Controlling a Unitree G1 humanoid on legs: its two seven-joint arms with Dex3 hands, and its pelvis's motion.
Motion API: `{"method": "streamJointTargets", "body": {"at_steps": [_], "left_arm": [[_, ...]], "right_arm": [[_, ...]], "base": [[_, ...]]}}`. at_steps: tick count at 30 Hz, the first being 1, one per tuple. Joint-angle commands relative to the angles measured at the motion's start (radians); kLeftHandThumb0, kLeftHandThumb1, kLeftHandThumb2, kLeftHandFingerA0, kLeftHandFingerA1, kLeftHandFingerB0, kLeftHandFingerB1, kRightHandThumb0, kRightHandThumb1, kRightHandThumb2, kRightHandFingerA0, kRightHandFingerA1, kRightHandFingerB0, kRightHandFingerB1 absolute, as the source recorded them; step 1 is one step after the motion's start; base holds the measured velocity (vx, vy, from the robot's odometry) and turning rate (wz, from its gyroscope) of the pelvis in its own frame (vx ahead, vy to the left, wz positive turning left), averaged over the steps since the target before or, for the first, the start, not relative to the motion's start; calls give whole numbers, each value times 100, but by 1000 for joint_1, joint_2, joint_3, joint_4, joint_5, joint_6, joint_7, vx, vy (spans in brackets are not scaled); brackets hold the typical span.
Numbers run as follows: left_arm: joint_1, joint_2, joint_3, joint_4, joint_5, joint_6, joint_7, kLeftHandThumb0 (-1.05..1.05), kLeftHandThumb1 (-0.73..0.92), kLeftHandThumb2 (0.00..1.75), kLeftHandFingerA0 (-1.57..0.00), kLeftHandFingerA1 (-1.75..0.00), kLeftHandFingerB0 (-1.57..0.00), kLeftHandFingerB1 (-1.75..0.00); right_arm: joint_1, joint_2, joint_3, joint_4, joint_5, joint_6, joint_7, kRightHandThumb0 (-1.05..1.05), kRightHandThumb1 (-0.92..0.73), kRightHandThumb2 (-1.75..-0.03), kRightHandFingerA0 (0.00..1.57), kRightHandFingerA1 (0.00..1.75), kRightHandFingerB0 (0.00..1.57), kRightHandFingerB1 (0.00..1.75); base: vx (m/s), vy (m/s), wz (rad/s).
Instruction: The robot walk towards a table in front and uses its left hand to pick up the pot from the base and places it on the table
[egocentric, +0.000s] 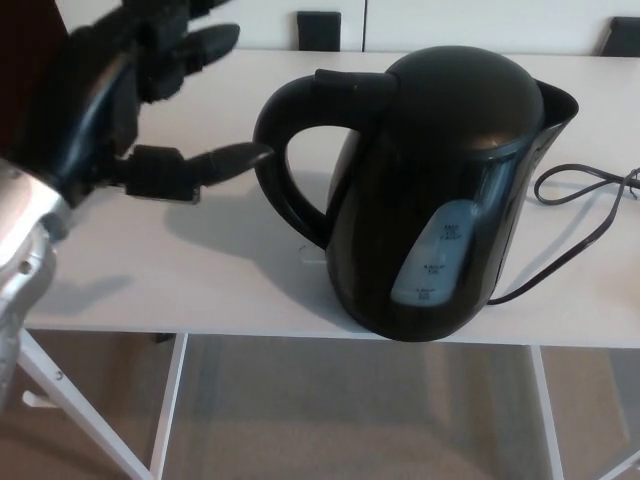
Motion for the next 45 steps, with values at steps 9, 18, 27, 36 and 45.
{"method": "streamJointTargets", "body": {"at_steps": [9,18,27,36,45], "left_arm": [[-43,-26,-95,56,207,23,53,-24,31,86,-6,-51,-6,-50],[-108,-75,-82,155,259,42,71,-22,35,88,-7,-51,-7,-50],[-175,-130,-110,300,309,-5,69,-22,30,86,-9,-51,-9,-50],[-173,-185,-137,376,340,-47,66,-23,29,86,-10,-52,-10,-51],[-100,-205,-183,364,399,-89,74,-54,38,66,-26,-41,-19,-36]], "right_arm": [[17,-13,-2,-41,1,7,3,-21,-52,-55,51,48,41,41],[10,-18,9,-65,-20,21,-19,-24,-53,-55,53,46,43,41],[-4,-11,7,-83,-15,48,-29,-25,-52,-55,53,46,43,40],[-19,-11,-7,-52,2,8,-3,-26,-52,-55,52,48,42,41],[-27,-9,-20,-37,12,5,4,-26,-50,-54,54,49,43,42]], "base": [[0,0,0],[0,0,0],[0,0,0],[0,0,0],[0,0,0]]}}
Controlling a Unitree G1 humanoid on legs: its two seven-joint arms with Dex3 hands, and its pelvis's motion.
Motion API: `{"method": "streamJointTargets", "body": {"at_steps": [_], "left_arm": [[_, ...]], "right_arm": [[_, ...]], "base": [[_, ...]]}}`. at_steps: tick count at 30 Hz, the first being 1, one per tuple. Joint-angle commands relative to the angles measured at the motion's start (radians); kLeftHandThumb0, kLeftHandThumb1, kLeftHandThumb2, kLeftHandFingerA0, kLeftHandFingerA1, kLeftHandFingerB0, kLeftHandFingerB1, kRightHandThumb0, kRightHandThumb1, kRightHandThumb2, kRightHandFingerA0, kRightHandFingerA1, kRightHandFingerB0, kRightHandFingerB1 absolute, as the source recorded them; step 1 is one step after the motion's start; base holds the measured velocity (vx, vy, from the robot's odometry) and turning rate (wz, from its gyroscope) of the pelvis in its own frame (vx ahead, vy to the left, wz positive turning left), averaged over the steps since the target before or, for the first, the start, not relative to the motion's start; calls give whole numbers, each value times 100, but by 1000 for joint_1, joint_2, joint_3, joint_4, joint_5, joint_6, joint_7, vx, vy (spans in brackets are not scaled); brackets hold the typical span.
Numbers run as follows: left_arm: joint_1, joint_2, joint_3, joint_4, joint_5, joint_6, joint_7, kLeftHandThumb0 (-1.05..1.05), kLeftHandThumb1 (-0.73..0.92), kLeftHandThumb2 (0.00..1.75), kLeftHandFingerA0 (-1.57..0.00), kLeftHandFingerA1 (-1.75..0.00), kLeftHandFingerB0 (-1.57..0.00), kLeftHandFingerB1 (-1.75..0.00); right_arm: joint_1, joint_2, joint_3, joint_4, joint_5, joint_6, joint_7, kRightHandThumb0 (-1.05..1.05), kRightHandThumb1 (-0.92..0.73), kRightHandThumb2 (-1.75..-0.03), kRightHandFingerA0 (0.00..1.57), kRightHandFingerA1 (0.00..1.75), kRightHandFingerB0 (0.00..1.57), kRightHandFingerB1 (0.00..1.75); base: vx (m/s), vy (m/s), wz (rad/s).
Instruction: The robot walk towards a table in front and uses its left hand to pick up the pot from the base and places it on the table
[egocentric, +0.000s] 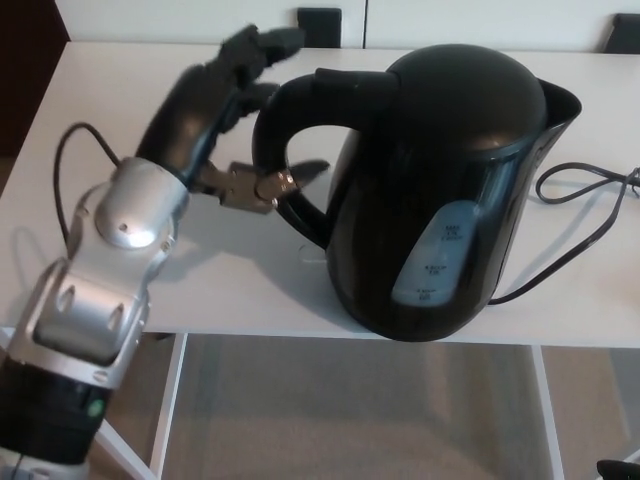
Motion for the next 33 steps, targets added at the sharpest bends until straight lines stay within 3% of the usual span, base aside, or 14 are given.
{"method": "streamJointTargets", "body": {"at_steps": [1,2,4,9,10,13,14,33], "left_arm": [[40,-9,-11,-6,54,-39,9,-54,38,67,-25,-40,-20,-37],[45,-11,-14,-8,60,-37,7,-55,39,68,-23,-40,-19,-37],[49,-12,-17,-7,69,-43,6,-54,39,67,-23,-40,-19,-37],[46,-22,-18,-4,80,-45,9,-54,40,68,-26,-40,-19,-37],[47,-24,-18,2,89,-57,17,-55,40,68,-28,-41,-21,-37],[40,-31,-14,20,101,-79,28,-56,40,69,-30,-43,-21,-38],[36,-36,-11,25,102,-76,32,-48,47,54,-38,-34,-28,-30],[-57,-59,37,182,125,-122,67,-41,47,55,-43,-38,-30,-31]], "right_arm": [[-6,-10,-14,17,15,-16,14,-27,-50,-54,54,50,43,42],[-7,-9,-12,13,12,-12,9,-32,-47,-64,52,53,42,47],[-8,-7,-9,7,7,-4,-3,-24,-51,-54,56,49,45,42],[-6,-6,-7,-4,1,8,-18,-24,-51,-55,55,48,45,42],[-5,-8,-3,-4,-4,7,-19,-32,-48,-64,52,52,44,47],[-6,-9,-4,-3,0,2,-16,-26,-51,-55,56,48,46,41],[-7,-9,-3,-1,-1,-2,-16,-26,-51,-55,55,48,45,42],[-22,-6,0,2,5,-14,-4,-26,-51,-55,53,47,46,43]], "base": [[0,0,0],[0,0,0],[0,0,0],[0,0,0],[0,0,0],[0,0,0],[0,0,0],[0,0,0]]}}
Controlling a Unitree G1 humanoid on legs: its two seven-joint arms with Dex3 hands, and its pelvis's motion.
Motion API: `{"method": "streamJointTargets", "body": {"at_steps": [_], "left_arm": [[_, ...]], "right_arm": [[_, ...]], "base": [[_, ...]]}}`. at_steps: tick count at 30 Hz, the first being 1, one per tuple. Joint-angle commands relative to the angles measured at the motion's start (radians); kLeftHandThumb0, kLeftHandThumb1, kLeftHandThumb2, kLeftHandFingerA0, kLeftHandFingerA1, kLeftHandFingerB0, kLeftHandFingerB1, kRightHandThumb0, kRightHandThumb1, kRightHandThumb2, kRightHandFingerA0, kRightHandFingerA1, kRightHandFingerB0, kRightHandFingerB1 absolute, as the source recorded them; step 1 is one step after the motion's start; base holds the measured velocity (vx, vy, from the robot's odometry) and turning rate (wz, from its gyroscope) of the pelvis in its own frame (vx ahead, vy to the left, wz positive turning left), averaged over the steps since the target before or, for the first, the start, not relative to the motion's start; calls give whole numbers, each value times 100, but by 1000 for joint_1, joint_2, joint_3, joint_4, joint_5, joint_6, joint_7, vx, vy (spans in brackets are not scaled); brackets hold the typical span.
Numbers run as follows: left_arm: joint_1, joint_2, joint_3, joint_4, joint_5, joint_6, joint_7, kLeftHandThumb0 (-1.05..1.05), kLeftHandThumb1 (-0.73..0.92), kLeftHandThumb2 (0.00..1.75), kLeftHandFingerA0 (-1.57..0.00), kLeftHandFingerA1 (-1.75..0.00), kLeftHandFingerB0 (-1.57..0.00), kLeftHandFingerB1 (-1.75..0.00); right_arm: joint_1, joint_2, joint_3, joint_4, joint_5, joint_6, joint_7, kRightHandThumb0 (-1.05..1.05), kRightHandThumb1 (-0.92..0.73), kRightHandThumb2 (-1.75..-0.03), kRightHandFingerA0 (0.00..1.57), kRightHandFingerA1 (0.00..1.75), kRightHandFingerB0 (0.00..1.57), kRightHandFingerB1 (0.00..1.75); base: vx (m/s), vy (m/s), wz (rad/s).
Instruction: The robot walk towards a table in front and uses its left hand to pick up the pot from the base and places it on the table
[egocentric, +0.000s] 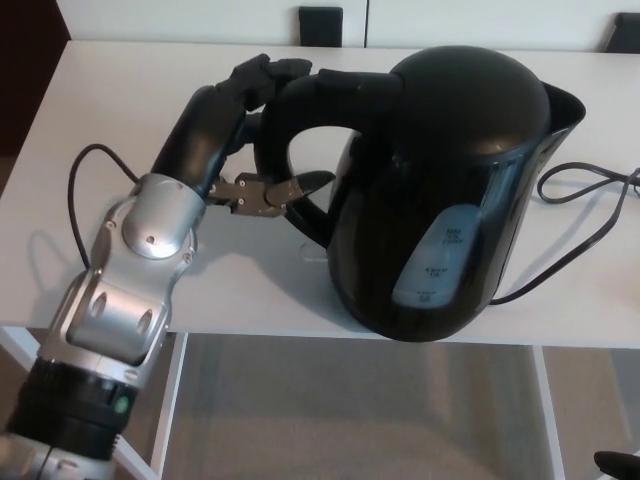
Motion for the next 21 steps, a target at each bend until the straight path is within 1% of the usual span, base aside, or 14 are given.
{"method": "streamJointTargets", "body": {"at_steps": [1,5,7,16,19,21], "left_arm": [[-31,-1,29,57,20,-77,27,-41,47,55,-43,-38,-30,-31],[-36,-9,39,81,34,-89,49,-44,47,55,-47,-41,-31,-31],[-40,-11,41,88,38,-82,49,-44,48,55,-46,-39,-31,-31],[-59,-16,48,104,34,-84,42,-43,48,55,-46,-38,-32,-31],[-73,-26,35,86,45,-37,41,-44,47,55,-44,-37,-34,-31],[-76,-31,35,85,41,-32,37,-43,48,55,-44,-37,-34,-31]], "right_arm": [[-10,-9,-1,8,-5,-12,-2,-26,-51,-55,53,47,46,43],[-15,-9,-2,16,-1,-15,7,-27,-52,-55,52,48,48,44],[-12,-11,5,3,-11,-6,-4,-27,-52,-55,53,47,48,44],[-13,-11,8,-16,-12,0,-8,-26,-51,-55,55,48,49,44],[-14,-9,1,-20,-3,7,-4,-26,-52,-55,54,48,49,44],[-13,-9,1,-22,-4,7,-4,-27,-52,-55,54,47,48,43]], "base": [[0,0,0],[0,0,0],[0,0,0],[0,0,0],[0,0,0],[0,0,0]]}}
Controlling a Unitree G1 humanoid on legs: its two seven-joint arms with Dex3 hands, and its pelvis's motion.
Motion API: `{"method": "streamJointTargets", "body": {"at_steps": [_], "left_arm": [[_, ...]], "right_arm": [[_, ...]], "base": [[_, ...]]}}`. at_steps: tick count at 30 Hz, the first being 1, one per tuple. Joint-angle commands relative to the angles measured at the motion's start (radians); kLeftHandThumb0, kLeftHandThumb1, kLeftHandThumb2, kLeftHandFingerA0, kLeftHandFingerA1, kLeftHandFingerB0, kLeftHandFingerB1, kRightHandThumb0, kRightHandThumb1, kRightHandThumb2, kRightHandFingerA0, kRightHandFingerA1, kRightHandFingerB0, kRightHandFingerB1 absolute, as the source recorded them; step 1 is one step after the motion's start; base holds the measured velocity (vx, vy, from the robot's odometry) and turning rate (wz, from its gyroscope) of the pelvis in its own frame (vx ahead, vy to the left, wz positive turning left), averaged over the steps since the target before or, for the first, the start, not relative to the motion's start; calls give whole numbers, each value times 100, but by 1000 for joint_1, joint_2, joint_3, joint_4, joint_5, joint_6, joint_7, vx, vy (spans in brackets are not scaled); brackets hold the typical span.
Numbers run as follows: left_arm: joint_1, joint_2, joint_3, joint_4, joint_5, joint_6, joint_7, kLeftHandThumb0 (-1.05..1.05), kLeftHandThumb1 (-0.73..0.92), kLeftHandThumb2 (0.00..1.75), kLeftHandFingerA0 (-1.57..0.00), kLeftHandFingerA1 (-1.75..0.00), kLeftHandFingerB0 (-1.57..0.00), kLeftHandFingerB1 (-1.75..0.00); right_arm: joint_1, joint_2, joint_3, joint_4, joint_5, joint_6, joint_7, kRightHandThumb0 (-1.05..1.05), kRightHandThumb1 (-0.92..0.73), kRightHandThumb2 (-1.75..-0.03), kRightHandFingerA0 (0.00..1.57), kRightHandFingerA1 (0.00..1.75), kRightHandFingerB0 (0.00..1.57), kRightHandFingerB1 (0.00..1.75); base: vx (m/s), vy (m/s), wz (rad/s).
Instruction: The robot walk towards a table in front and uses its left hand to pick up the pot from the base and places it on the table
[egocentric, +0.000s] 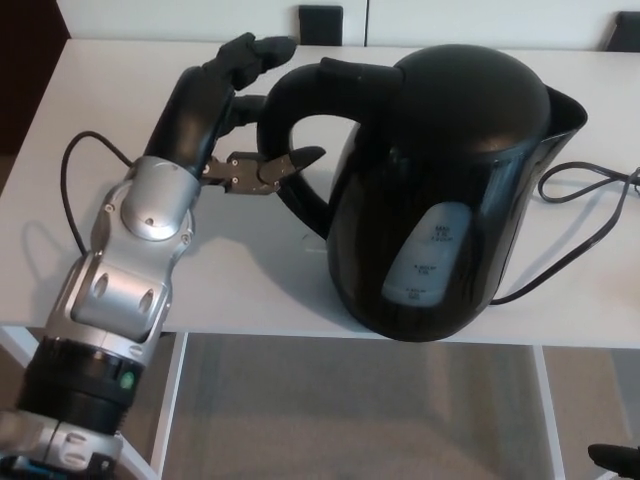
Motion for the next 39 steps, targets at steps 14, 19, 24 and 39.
{"method": "streamJointTargets", "body": {"at_steps": [14,19,24,39], "left_arm": [[-49,-94,-40,-31,55,77,26,-50,49,56,-53,-39,-36,-32],[-92,-158,-74,18,128,77,133,-23,81,66,-118,-68,-53,-39],[-115,-196,-74,52,159,86,204,-16,77,64,-98,-121,-82,-54],[-114,-230,4,128,117,37,250,-20,85,66,-91,-149,-76,-105]], "right_arm": [[-5,-13,-3,-20,-6,-5,-9,-26,-52,-55,56,49,49,44],[1,-13,0,-43,-9,2,-14,-25,-52,-55,54,48,48,44],[12,-13,8,-54,-23,-2,-25,-25,-53,-55,56,48,50,44],[14,-12,1,-34,-23,-35,-23,-25,-54,-55,61,51,52,45]], "base": [[0,0,0],[0,0,0],[0,0,0],[0,0,0]]}}
